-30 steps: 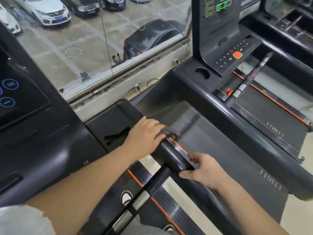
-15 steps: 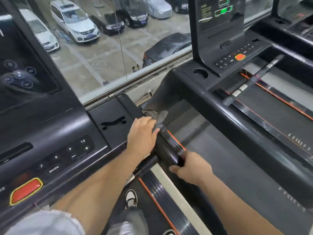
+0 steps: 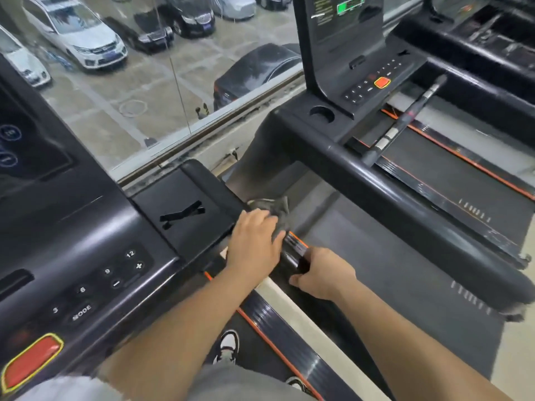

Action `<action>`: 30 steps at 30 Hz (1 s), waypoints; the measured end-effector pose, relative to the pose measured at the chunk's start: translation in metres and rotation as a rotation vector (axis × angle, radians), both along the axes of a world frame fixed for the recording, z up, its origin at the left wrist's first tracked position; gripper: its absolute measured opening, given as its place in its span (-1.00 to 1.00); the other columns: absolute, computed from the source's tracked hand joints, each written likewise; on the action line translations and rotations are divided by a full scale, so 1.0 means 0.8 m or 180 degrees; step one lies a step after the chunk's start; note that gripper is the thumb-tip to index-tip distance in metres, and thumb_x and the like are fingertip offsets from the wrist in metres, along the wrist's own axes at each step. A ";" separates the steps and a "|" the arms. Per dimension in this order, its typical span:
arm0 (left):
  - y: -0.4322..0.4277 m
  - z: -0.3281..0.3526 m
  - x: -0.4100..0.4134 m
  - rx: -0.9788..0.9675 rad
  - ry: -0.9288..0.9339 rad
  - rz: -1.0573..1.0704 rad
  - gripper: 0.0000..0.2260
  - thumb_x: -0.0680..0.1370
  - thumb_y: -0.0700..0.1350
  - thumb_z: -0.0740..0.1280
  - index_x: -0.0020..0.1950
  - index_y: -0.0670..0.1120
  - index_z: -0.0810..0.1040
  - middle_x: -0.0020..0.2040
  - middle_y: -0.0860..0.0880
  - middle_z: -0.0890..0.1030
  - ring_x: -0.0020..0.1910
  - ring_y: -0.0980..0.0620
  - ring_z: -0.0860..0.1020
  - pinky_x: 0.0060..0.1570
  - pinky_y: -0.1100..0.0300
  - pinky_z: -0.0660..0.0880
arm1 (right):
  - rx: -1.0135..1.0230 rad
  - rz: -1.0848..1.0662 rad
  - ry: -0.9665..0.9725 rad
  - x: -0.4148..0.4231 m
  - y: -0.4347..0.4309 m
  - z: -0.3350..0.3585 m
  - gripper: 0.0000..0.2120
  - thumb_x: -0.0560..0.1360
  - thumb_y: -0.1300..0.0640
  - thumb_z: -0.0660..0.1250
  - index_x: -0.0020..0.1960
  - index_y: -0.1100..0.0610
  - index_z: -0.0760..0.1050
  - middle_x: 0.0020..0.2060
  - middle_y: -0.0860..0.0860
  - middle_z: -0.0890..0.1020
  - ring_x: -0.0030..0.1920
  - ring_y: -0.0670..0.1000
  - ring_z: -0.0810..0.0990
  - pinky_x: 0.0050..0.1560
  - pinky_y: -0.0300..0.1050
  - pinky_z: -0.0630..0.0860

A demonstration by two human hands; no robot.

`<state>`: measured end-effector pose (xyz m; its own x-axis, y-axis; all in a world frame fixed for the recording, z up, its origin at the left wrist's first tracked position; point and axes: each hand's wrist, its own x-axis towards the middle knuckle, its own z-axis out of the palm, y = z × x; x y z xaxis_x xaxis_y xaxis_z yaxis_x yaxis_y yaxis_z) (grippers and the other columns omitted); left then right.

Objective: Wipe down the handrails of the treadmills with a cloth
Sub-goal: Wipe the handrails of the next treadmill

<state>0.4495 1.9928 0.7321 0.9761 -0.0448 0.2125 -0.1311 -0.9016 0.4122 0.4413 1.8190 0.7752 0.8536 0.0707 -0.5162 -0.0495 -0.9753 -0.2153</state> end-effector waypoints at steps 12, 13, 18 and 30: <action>0.047 -0.001 0.031 -0.0066 -0.0213 -0.0132 -0.69 0.61 0.10 0.23 0.09 -0.10 0.61 0.05 -0.08 0.60 0.11 -0.17 0.56 0.40 -0.18 0.39 | 0.0394 -0.0811 -0.0117 -0.025 0.000 0.000 -0.67 0.34 -0.21 0.52 0.02 -0.12 0.58 -0.14 -0.19 0.64 -0.06 -0.02 0.63 -0.02 -0.09 0.56; 0.030 -0.006 0.010 -0.0180 -0.0289 -0.0336 -0.71 0.60 0.08 0.26 0.10 -0.11 0.61 0.08 -0.09 0.59 0.14 -0.17 0.56 0.41 -0.17 0.38 | 0.0413 -0.0863 -0.0133 -0.026 0.001 0.001 -0.69 0.34 -0.19 0.53 0.01 -0.12 0.58 -0.15 -0.19 0.64 -0.06 -0.03 0.63 -0.04 -0.11 0.54; 0.035 -0.029 -0.007 -0.0251 -0.0550 -0.2188 -0.60 0.56 0.09 0.39 0.33 -0.07 0.61 0.31 -0.06 0.60 0.32 -0.06 0.53 0.49 -0.12 0.31 | 0.0372 -0.0803 -0.0236 -0.030 0.006 0.005 -0.69 0.40 -0.16 0.50 0.09 -0.11 0.59 -0.03 -0.12 0.65 0.10 0.04 0.65 -0.05 -0.17 0.45; 0.035 0.062 0.027 -0.2255 0.1664 -0.0133 -0.71 0.66 0.12 0.26 0.21 -0.05 0.58 0.11 -0.05 0.61 0.13 -0.05 0.57 0.21 -0.01 0.52 | 0.0354 -0.0991 -0.0148 -0.031 0.008 -0.001 -0.47 0.37 -0.19 0.51 0.30 -0.11 0.55 0.14 -0.15 0.59 0.17 0.00 0.60 0.13 -0.14 0.49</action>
